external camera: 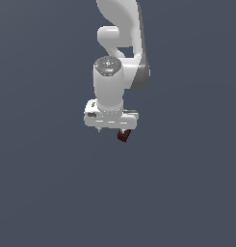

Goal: Pick up the object and move it to a goal position.

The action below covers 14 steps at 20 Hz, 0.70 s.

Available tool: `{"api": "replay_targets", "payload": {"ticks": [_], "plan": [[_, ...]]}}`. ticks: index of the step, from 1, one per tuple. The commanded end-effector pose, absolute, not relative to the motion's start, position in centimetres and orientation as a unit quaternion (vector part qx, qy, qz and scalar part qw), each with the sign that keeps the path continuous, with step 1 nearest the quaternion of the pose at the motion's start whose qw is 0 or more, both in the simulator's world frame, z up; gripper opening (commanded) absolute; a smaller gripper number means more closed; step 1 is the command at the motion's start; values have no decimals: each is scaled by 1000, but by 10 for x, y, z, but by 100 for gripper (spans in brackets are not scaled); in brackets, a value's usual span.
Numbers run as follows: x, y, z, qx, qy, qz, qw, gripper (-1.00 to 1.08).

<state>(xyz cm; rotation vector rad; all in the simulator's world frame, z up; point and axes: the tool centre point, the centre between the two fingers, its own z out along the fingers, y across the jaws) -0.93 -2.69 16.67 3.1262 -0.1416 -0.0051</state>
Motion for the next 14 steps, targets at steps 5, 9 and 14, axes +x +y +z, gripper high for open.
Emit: {"api": "replay_targets", "payload": {"ticks": [5, 9, 14], "plan": [[-20, -14, 150, 997, -72, -1, 4, 100], [-32, -2, 134, 995, -100, -1, 3, 100], [-53, 15, 110, 989, -145, -1, 1, 100]]}}
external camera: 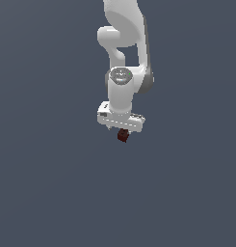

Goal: Pick up the object and move it to a goal position.

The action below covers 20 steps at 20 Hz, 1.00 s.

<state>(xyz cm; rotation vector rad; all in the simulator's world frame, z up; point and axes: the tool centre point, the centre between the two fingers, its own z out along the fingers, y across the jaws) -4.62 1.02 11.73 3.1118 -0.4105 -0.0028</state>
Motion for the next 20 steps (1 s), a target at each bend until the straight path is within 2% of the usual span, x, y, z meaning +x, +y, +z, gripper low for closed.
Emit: {"api": "replay_targets", "payload": {"ticks": [1, 10, 20], "plan": [[-57, 18, 106, 988, -153, -1, 1, 100], [-84, 35, 81, 979, -204, 0, 0, 100], [-89, 38, 75, 977, -211, 0, 0, 100]]}}
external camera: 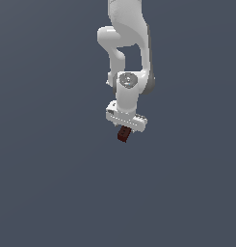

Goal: Pick up the object and move it to a goal position.

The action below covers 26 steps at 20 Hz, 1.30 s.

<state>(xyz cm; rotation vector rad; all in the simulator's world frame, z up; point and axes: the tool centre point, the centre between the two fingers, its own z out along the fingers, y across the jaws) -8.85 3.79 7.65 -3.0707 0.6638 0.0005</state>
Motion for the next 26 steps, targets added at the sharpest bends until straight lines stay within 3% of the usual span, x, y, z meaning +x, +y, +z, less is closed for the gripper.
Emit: {"api": "replay_targets", "payload": {"ticks": [1, 16, 17, 26], "plan": [[-89, 38, 73, -977, 211, 0, 0, 100], [-90, 38, 27, -977, 213, 0, 0, 100], [-90, 38, 27, -977, 213, 0, 0, -100], [-90, 38, 27, -977, 213, 0, 0, -100]]}}
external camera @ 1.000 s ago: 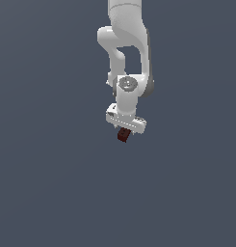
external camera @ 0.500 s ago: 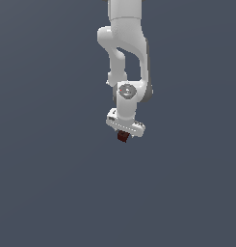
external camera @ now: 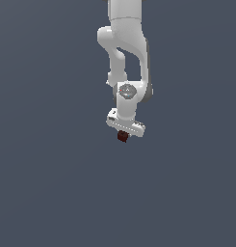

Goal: Pick up the object and move it to a goal position.

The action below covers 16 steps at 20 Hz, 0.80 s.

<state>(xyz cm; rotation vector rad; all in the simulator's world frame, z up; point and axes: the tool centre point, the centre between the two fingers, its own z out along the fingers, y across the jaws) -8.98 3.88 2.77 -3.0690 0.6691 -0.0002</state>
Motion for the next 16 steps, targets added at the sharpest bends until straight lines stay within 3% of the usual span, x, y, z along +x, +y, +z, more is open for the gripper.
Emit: {"api": "replay_targets", "payload": {"ticks": [1, 8, 16], "plan": [[-90, 39, 28, -977, 213, 0, 0, -100], [-79, 35, 33, -977, 213, 0, 0, -100], [-43, 21, 51, -977, 213, 0, 0, -100]]}}
